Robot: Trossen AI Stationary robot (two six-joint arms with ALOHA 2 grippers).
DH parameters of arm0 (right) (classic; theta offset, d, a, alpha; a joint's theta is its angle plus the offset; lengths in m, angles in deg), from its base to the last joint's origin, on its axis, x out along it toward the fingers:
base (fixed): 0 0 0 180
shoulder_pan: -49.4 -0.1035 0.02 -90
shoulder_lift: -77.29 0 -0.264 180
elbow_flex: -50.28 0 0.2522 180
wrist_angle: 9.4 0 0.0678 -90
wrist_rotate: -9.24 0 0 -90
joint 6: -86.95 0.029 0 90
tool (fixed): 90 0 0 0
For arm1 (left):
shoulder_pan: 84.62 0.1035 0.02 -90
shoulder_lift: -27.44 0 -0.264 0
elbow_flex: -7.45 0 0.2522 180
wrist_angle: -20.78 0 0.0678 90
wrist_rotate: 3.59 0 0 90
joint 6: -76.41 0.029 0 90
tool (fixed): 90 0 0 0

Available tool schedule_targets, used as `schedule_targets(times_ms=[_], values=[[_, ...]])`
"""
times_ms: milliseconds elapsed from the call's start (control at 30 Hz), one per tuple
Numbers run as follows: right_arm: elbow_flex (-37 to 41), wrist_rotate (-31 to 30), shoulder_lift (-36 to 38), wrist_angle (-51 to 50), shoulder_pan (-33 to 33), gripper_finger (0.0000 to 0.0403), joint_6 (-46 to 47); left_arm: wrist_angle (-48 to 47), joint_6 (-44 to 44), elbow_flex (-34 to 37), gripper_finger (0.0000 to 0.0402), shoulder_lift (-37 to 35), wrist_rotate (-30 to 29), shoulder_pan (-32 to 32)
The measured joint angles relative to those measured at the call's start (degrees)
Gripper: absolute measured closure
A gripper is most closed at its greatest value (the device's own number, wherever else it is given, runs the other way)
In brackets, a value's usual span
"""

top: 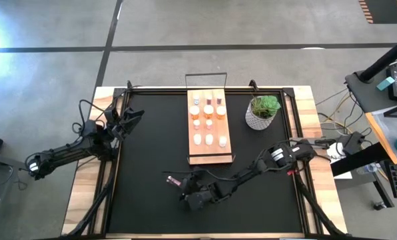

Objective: Pick and place medicine bottles onto shelf by color
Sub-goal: Put the pink pill bottle on the shelf aligned with the pink pill bottle

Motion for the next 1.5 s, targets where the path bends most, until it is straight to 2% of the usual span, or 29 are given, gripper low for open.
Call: schedule_targets(times_ms=[233, 567, 667, 967, 1067, 1200, 1333, 1500], values=[[0.0, 4.0, -1.3, 0.2, 1.4, 0.0115, 3.9, 0.0, 0.0, 0.0, 0.0178, 0.0, 0.0, 0.0], [0.0, 4.9, -1.4, 1.1, 2.4, 0.0126, 3.9, 0.0, 0.0, 0.0, 0.0178, 0.0, 0.0, 0.0], [0.0, 5.9, -1.4, 1.1, 2.6, 0.0159, 3.9, 0.0, 0.0, 0.0, 0.0178, 0.0, 0.0, 0.0], [0.0, 6.8, -1.4, 0.1, 2.7, 0.0296, 3.9, 0.0, 0.0, 0.0, 0.0178, 0.0, 0.0, 0.0], [0.0, 8.3, -0.6, -1.6, 2.8, 0.0323, 3.9, 0.0, 0.0, 0.0, 0.0178, 0.0, 0.0, 0.0], [0.1, 8.9, 2.0, -5.4, 1.7, 0.0323, 2.5, 0.0, 0.0, 0.0, 0.0178, 0.0, 0.0, 0.0], [0.1, 8.7, 6.4, -10.0, 0.1, 0.0301, 1.7, 0.0, 0.0, 0.0, 0.0178, 0.0, 0.0, 0.0], [0.1, 8.0, 12.5, -22.0, -1.6, 0.0304, 0.8, 0.0, 0.0, 0.0, 0.0178, 0.0, 0.0, 0.0]])
